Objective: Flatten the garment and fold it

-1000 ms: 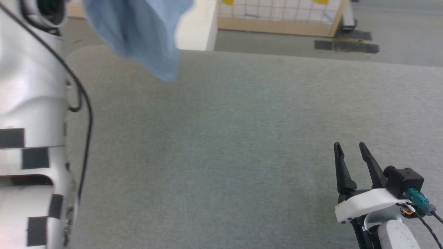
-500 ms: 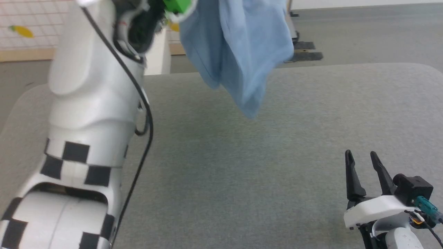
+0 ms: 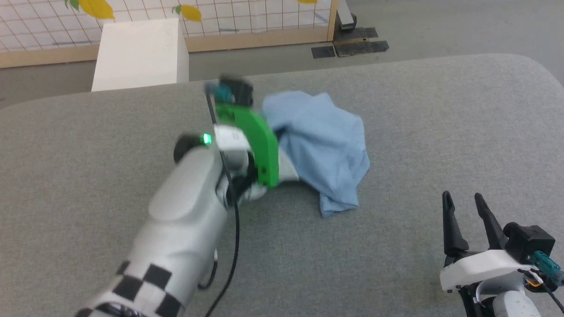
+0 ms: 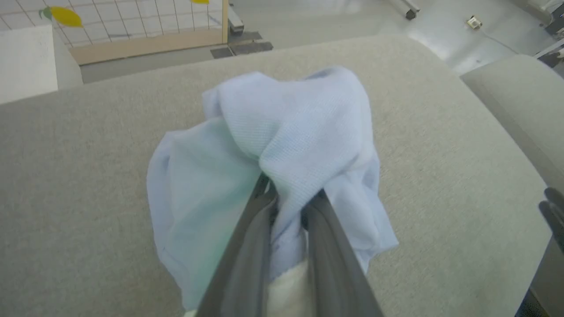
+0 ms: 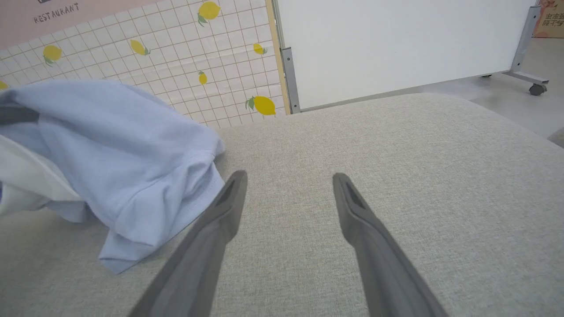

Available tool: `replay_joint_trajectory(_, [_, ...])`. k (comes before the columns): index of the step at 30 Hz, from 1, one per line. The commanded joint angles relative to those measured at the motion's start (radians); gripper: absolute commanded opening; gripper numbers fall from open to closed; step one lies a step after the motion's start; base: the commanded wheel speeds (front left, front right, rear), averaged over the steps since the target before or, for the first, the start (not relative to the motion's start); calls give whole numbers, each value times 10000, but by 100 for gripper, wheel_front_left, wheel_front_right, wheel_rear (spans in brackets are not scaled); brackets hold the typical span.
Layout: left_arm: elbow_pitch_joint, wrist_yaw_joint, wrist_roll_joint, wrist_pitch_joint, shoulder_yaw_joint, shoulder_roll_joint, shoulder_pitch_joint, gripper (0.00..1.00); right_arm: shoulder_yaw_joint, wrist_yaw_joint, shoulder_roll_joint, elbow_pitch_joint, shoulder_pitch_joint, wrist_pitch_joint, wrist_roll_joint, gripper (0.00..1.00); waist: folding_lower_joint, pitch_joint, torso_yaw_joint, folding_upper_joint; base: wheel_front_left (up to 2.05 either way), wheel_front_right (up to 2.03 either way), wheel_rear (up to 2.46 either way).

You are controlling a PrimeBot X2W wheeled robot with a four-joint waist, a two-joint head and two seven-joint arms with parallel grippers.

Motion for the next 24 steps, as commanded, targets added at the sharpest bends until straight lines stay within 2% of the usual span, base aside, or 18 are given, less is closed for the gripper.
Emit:
replay_joint_trajectory(1, [227,-69,-16,59,-217,-29,345,0,30,62,3,-20,-87,-54,17,100,1,115,-41,0,0,0,0])
replay_joint_trajectory(6, [1161,-59,-263,693,-1039,-54,1141,0,80,62,3,18,-167,-57,56,100,1,198,-10,0,0,0,0])
replay_joint_trajectory(12, [1159,106,-1007,1394,-1850,-58,1473,0,105,62,3,68,-154,-59,177,100,1,170,202,0,0,0,0])
replay_joint_trajectory(13, [1064,147,-1175,1410,-1893,-58,1416,87,106,62,3,77,-138,-59,193,100,1,138,259,0,0,0,0])
replay_joint_trajectory(14, [990,186,-1277,1423,-1927,-58,1344,100,103,62,3,85,-120,-59,205,100,1,107,311,0,0,0,0])
replay_joint_trajectory(18, [525,276,-1778,1169,-1717,-59,902,100,73,62,3,120,-33,-59,281,100,1,-104,565,0,0,0,0])
replay_joint_trajectory(24, [-322,248,-2845,833,-710,-7,359,100,37,62,3,139,133,-60,269,100,1,-561,1020,0,0,0,0])
